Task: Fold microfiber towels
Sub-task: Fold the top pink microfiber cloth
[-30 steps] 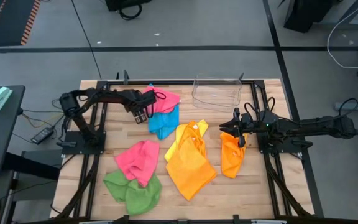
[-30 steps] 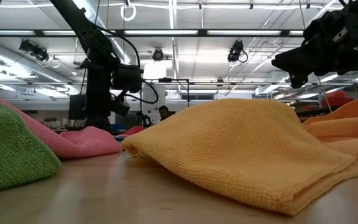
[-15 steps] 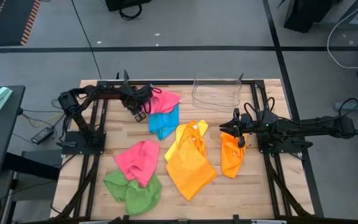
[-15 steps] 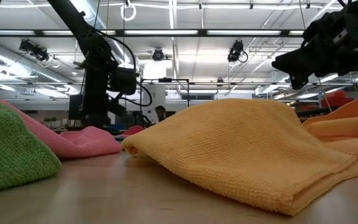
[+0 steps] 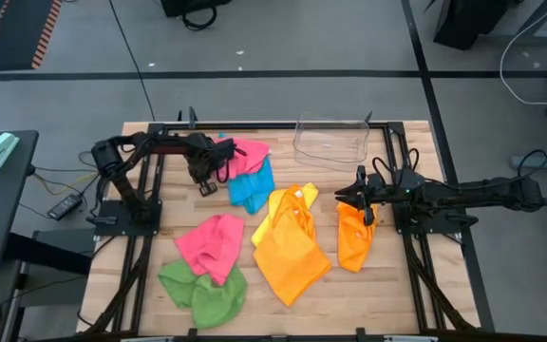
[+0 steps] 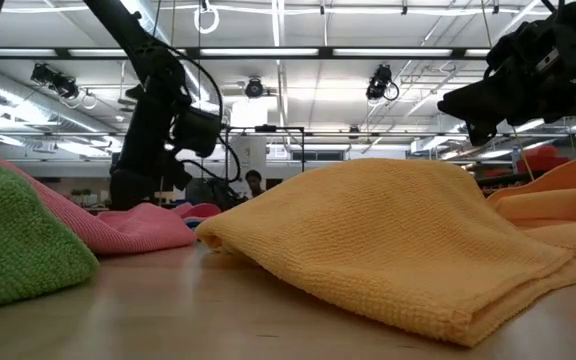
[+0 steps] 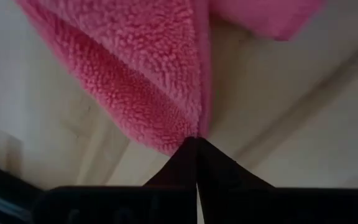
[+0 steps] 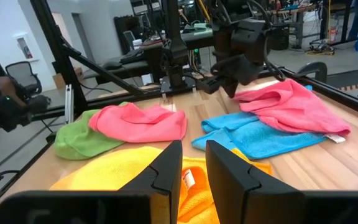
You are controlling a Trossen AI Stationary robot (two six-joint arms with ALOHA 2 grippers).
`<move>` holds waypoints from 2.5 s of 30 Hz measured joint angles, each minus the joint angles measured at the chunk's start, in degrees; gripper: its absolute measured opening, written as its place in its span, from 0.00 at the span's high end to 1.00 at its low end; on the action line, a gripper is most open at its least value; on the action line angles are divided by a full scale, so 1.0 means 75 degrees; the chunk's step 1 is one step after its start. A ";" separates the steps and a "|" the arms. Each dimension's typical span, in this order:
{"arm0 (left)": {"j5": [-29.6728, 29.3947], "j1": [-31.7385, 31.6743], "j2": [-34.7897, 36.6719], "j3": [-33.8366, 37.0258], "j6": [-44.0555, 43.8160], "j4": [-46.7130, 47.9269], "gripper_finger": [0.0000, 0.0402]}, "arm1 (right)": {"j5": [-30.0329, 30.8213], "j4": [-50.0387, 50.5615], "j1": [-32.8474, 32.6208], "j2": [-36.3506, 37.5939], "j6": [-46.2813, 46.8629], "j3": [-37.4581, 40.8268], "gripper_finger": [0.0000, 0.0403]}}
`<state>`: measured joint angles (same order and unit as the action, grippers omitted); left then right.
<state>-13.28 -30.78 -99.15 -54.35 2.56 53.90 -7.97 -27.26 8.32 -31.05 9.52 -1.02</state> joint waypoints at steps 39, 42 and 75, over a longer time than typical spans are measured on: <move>-0.3627 0.2193 0.0006 0.1062 0.4206 -0.0448 0.53 | 0.0464 0.0159 -0.0548 -0.0006 -0.0293 0.0000 0.80; -0.3681 0.2193 0.0006 0.1216 0.4353 -0.0694 0.52 | 0.0464 0.0159 -0.0548 -0.0006 -0.0285 0.0000 0.80; -0.3206 0.2305 0.0020 0.1076 0.2137 -0.1395 0.97 | 0.0461 0.0162 -0.0548 -0.0006 -0.0274 0.0000 0.80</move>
<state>-37.33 -13.49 -99.00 -46.28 18.58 43.44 -4.51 -26.04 4.21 -31.09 7.46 -1.02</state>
